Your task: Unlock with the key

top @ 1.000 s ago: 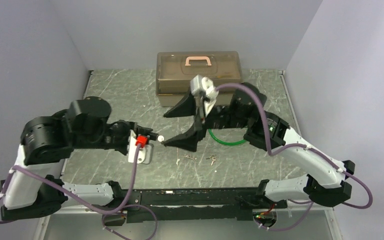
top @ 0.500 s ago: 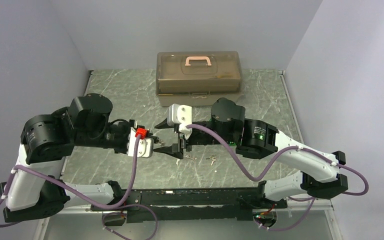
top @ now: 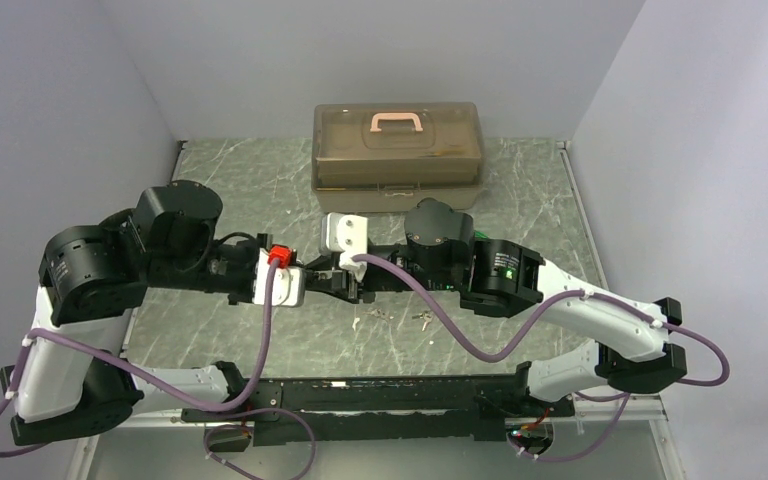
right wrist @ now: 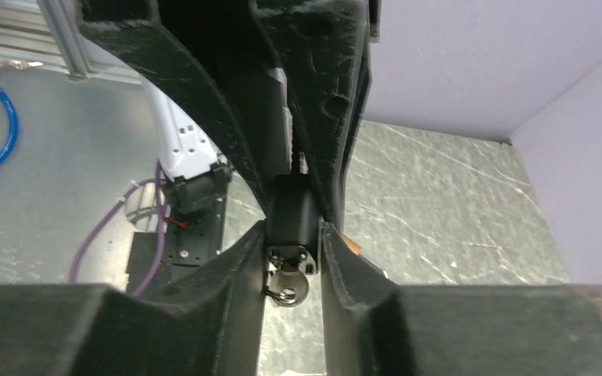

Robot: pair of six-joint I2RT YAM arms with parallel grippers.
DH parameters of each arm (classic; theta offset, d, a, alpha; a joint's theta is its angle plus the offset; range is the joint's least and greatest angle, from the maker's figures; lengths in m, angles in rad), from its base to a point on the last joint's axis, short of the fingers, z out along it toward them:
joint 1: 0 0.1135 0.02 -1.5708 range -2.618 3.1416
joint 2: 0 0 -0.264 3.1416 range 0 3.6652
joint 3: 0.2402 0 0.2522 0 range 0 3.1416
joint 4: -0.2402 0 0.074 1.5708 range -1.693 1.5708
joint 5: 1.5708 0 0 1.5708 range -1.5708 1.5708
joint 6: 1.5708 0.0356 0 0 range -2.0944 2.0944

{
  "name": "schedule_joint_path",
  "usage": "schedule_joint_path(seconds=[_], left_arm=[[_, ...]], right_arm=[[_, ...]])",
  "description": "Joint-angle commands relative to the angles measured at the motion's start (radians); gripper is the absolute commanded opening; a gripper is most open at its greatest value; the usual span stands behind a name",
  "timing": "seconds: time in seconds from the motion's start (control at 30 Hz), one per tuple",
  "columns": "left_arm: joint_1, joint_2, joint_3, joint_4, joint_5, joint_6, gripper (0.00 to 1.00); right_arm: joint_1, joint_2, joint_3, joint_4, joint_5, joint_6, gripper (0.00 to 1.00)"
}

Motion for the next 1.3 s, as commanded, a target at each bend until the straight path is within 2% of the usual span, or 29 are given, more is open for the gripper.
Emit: schedule_joint_path(seconds=[0.0, 0.03, 0.07, 0.1, 0.13, 0.17, 0.23, 0.3, 0.37, 0.43, 0.53, 0.6, 0.8, 0.93, 1.07, 1.17, 1.2, 1.27], left_arm=[[0.000, 0.002, 0.006, 0.014, 0.073, -0.006, 0.00], [0.000, 0.002, 0.005, 0.015, 0.071, -0.009, 0.02], [0.000, 0.002, 0.006, 0.012, 0.064, -0.014, 0.15], [0.000, 0.002, 0.008, 0.012, 0.050, -0.023, 0.33], [0.000, 0.001, 0.007, 0.013, 0.036, -0.039, 0.44], [0.000, 0.000, 0.010, 0.006, 0.022, -0.036, 0.51], [0.000, 0.005, 0.035, -0.014, -0.019, -0.033, 0.58], [0.000, 0.016, 0.071, -0.052, -0.051, -0.033, 0.59], [0.000, 0.021, 0.110, -0.086, -0.067, -0.036, 0.67], [0.000, 0.008, 0.112, -0.094, -0.088, -0.036, 0.67], [0.000, -0.032, 0.068, -0.079, -0.126, -0.017, 0.60], [0.001, -0.049, 0.045, -0.057, -0.132, -0.016, 0.53], [0.002, -0.028, 0.080, -0.039, -0.144, -0.003, 0.24], [0.002, -0.008, 0.111, -0.045, -0.136, 0.003, 0.10], [0.002, -0.028, 0.086, -0.050, -0.163, 0.012, 0.00], [0.005, -0.056, 0.053, -0.044, -0.178, 0.016, 0.00], [0.008, -0.063, 0.043, -0.041, -0.183, 0.014, 0.05], [0.012, -0.060, 0.047, -0.035, -0.186, 0.005, 0.45]], right_arm=[[0.010, -0.009, 0.006, 0.094, 0.025, -0.002, 0.19], [0.010, -0.011, 0.003, 0.097, 0.032, -0.002, 0.10], [0.010, -0.012, -0.001, 0.099, 0.043, -0.002, 0.03], [0.010, -0.015, -0.006, 0.100, 0.054, -0.002, 0.00], [0.011, -0.022, -0.014, 0.102, 0.064, -0.001, 0.00], [0.010, -0.030, -0.024, 0.104, 0.071, -0.001, 0.00], [0.010, -0.045, -0.044, 0.101, 0.074, -0.002, 0.00], [0.010, -0.060, -0.059, 0.094, 0.077, 0.002, 0.00], [0.011, -0.074, -0.072, 0.086, 0.078, 0.008, 0.00], [0.010, -0.090, -0.083, 0.085, 0.078, 0.016, 0.00], [0.007, -0.108, -0.097, 0.097, 0.074, 0.035, 0.00], [0.009, -0.113, -0.107, 0.117, 0.064, 0.048, 0.00], [0.007, -0.102, -0.118, 0.174, 0.026, 0.087, 0.00], [0.004, -0.104, -0.146, 0.217, 0.015, 0.105, 0.00], [-0.020, -0.131, -0.165, 0.210, 0.035, 0.115, 0.00], [-0.061, -0.176, -0.197, 0.230, 0.022, 0.145, 0.00], [-0.079, -0.194, -0.210, 0.247, 0.005, 0.159, 0.00], [-0.116, -0.205, -0.231, 0.274, -0.036, 0.196, 0.00]])
